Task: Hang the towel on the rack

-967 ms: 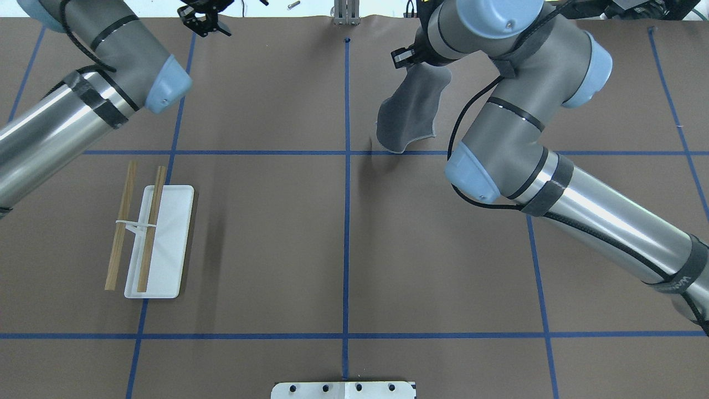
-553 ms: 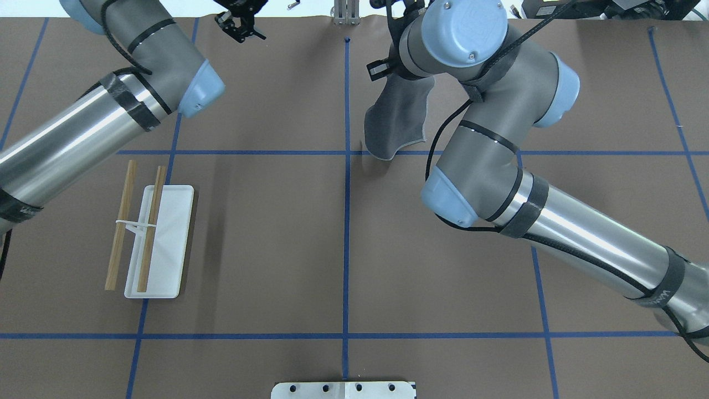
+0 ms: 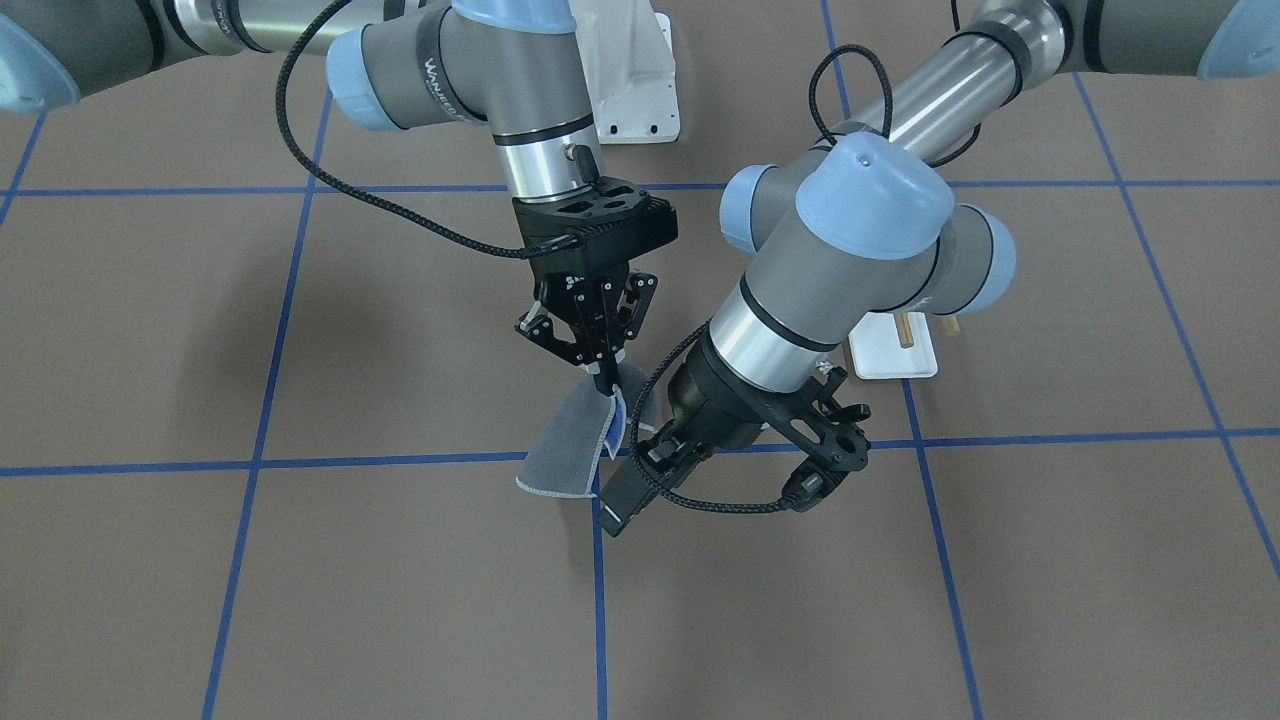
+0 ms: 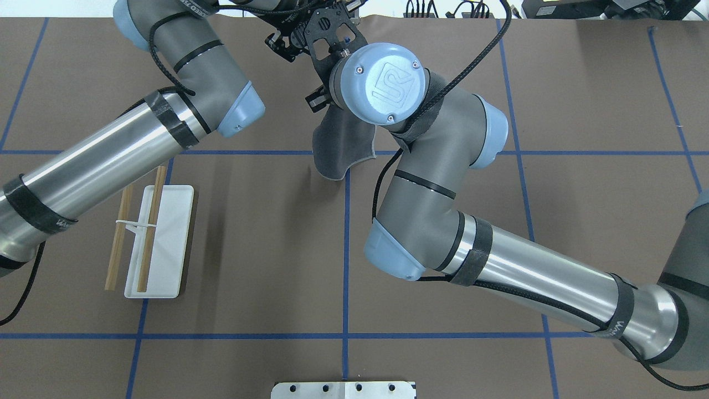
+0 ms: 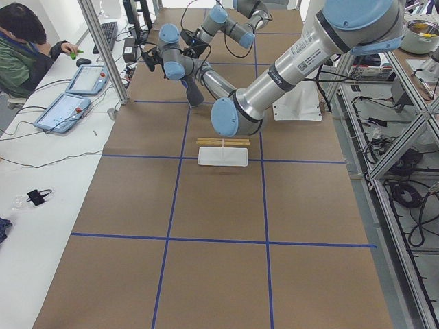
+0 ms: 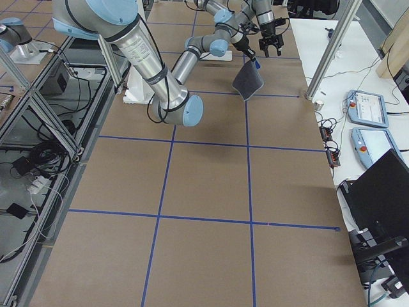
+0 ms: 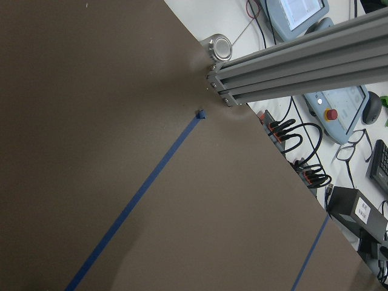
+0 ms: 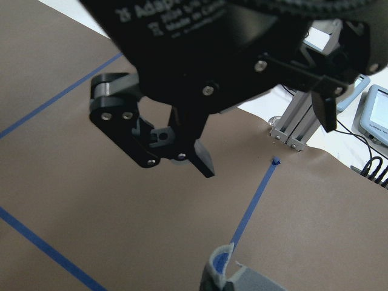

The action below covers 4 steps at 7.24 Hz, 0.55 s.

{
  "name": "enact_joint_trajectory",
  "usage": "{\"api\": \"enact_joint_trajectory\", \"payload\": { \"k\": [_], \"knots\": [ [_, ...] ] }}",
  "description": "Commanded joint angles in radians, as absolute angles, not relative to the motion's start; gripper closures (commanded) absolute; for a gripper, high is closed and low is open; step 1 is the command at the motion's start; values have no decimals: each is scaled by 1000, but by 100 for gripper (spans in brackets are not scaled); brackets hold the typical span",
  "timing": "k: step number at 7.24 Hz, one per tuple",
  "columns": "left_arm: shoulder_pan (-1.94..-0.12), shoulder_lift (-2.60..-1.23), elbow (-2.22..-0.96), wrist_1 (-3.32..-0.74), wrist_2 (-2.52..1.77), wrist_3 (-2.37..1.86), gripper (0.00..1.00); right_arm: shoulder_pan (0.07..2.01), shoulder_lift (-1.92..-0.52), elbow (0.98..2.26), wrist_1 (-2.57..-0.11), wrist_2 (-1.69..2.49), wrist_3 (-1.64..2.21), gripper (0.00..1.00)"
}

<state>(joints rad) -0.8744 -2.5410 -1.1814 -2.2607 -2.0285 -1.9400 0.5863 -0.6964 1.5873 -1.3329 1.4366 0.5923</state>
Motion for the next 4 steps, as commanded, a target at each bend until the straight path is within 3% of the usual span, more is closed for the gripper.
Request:
{"api": "enact_joint_trajectory", "payload": {
  "k": [1,4],
  "knots": [
    [-865,-2527,-1190,-2266,-2034,-1912,12,580,-695,1589,-1325,1424,583,100],
    [-903,-2500,-1199,-2275,-2139,-1892,12,583,-707,1603,-1275,1427,587,100]
  ]
}}
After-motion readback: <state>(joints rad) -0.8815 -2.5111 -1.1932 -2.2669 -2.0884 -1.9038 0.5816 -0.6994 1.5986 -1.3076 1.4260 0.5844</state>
